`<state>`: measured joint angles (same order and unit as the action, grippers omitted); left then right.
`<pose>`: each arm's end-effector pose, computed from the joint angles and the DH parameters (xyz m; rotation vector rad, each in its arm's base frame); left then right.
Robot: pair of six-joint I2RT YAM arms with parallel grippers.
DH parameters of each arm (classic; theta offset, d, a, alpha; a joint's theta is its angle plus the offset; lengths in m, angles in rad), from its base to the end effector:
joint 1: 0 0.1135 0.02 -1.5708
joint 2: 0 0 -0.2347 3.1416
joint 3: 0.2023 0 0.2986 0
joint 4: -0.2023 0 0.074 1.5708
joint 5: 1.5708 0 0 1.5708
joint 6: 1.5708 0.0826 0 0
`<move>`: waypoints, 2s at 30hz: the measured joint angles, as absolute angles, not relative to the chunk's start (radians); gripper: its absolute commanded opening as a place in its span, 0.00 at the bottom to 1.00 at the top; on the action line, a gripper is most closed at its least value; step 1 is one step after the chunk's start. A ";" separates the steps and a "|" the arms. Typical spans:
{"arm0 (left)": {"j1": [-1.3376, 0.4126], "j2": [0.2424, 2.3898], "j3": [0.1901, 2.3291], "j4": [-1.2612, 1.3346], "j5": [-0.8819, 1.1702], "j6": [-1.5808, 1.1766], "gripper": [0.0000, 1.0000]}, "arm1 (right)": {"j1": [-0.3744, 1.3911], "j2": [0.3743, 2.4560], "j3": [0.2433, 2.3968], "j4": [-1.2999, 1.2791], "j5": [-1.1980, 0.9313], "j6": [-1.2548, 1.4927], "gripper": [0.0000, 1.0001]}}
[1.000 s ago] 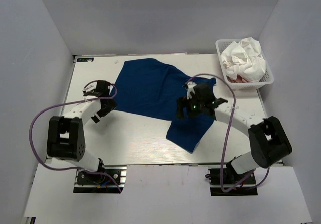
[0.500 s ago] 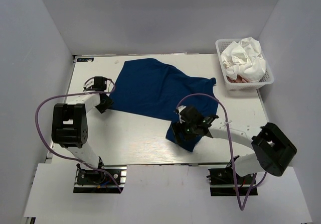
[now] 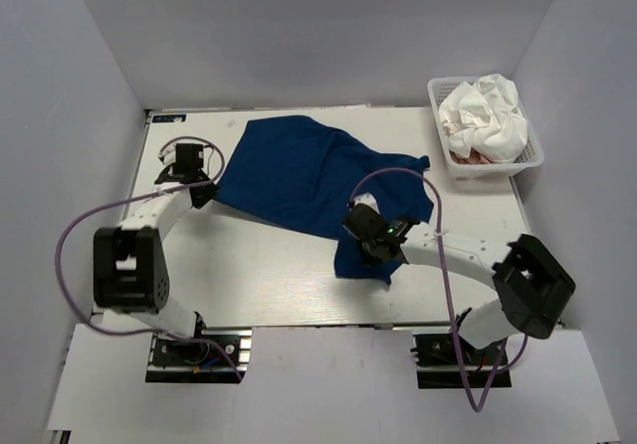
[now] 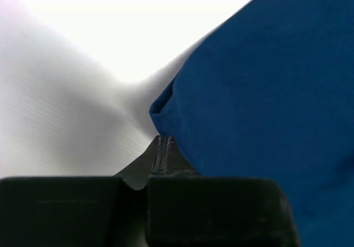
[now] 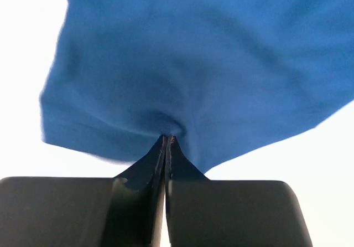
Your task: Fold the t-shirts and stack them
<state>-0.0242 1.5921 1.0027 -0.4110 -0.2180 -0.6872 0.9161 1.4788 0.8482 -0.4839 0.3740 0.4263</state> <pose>0.3853 0.0085 0.1053 -0.9016 2.3696 0.0012 0.2289 0.2486 0.0877 -0.5111 2.5086 -0.0096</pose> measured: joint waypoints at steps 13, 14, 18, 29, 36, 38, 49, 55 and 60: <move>-0.042 1.054 1.098 -0.370 -0.197 -0.696 0.26 | 0.905 0.997 1.151 -0.384 0.607 0.251 0.00; -0.042 1.041 1.116 -0.377 -0.198 -0.691 0.43 | 0.905 0.961 1.152 -0.373 0.607 0.233 0.00; -0.042 1.042 1.152 -0.419 -0.176 -0.694 1.00 | 0.905 0.862 1.142 -0.364 0.607 0.197 0.00; -0.104 1.235 0.757 -0.423 0.205 -0.697 1.00 | 0.904 0.998 0.943 -0.506 0.619 0.278 0.00; -0.270 1.312 0.723 -0.411 0.213 -0.697 1.00 | 0.884 0.981 0.884 -0.526 0.622 0.320 0.00; -0.319 1.382 0.738 -0.414 0.187 -0.697 1.00 | 0.878 0.981 0.880 -0.524 0.622 0.329 0.00; -0.499 1.605 0.899 -0.516 -0.035 -0.738 0.59 | 0.840 0.959 0.841 -0.518 0.614 0.336 0.00; -0.572 1.689 0.985 -0.604 -0.189 -0.764 0.33 | 0.821 0.952 0.818 -0.514 0.604 0.336 0.00; -0.602 1.738 1.044 -0.653 -0.257 -0.786 0.00 | 0.804 0.946 0.807 -0.498 0.598 0.332 0.00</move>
<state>-0.6022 1.7378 1.0443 -0.6529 -0.2565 -0.7864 0.8043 0.9459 0.8074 -0.4980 0.5976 0.3325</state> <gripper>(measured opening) 0.034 0.013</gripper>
